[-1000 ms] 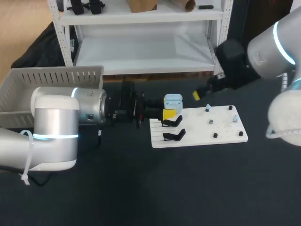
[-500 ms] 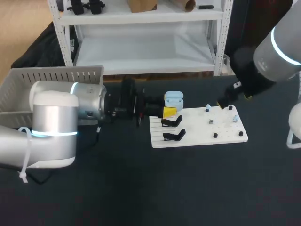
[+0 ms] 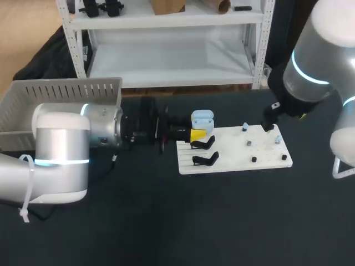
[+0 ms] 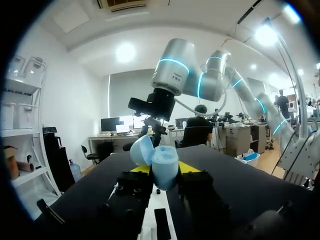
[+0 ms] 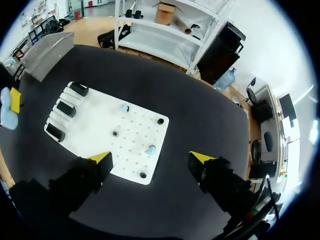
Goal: Pick up each earbud case from the left stands, insert the matching earbuds, close the lid, and place the case in the box.
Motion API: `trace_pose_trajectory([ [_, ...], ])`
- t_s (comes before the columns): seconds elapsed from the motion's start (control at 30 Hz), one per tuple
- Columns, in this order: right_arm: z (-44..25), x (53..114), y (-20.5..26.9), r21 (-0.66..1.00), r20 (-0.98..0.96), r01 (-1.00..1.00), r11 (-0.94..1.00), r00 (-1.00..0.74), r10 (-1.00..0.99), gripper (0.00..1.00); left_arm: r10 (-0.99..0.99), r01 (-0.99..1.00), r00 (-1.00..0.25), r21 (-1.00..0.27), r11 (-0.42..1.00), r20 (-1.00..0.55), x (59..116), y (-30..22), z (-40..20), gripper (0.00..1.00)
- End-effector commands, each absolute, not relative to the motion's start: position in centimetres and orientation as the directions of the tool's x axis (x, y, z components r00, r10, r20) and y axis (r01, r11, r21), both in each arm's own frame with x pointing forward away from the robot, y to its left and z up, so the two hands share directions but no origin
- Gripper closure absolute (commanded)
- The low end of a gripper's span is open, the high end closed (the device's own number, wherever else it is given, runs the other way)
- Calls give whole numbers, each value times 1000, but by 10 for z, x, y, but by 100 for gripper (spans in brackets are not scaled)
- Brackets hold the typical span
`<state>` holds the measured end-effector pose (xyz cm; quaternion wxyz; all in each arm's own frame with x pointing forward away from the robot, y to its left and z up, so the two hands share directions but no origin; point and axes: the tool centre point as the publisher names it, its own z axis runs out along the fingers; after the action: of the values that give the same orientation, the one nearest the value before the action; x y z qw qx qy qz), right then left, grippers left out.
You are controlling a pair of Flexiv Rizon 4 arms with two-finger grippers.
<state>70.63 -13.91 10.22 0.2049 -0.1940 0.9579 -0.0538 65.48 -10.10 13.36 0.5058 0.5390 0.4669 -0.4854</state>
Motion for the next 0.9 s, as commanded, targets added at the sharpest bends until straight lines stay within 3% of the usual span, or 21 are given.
trace_pose_trajectory([
  [0.03,90,714,-135,-202,-365,-331,922,-848,-384,0,8,995,95,95,-32,-995,653,-100,132,100],
  [0.17,79,715,-135,-190,-346,-328,925,-859,-376,0,8,995,95,95,-32,-995,653,-100,132,100],
  [0.2,76,715,-135,-189,-339,-328,926,-863,-375,7,8,995,95,95,-32,-995,653,-100,132,100],
  [0.33,66,715,-137,-192,-315,-332,923,-870,-379,10,8,995,95,95,-32,-995,653,-100,132,100],
  [0.43,60,716,-139,-194,-299,-334,922,-875,-380,24,8,995,95,95,-32,-995,653,-100,132,100],
  [0.53,55,718,-141,-200,-282,-336,920,-880,-382,25,8,995,95,95,-32,-995,653,-100,132,100],
  [0.6,52,719,-141,-199,-276,-329,923,-885,-375,43,8,995,95,95,-32,-995,653,-100,132,100],
  [0.63,51,719,-141,-201,-273,-323,925,-888,-370,47,8,995,95,95,-32,-995,653,-100,132,100],
  [0.9,45,718,-139,-243,-249,-281,929,-907,-339,58,8,995,95,95,-32,-995,653,-100,132,100],
])
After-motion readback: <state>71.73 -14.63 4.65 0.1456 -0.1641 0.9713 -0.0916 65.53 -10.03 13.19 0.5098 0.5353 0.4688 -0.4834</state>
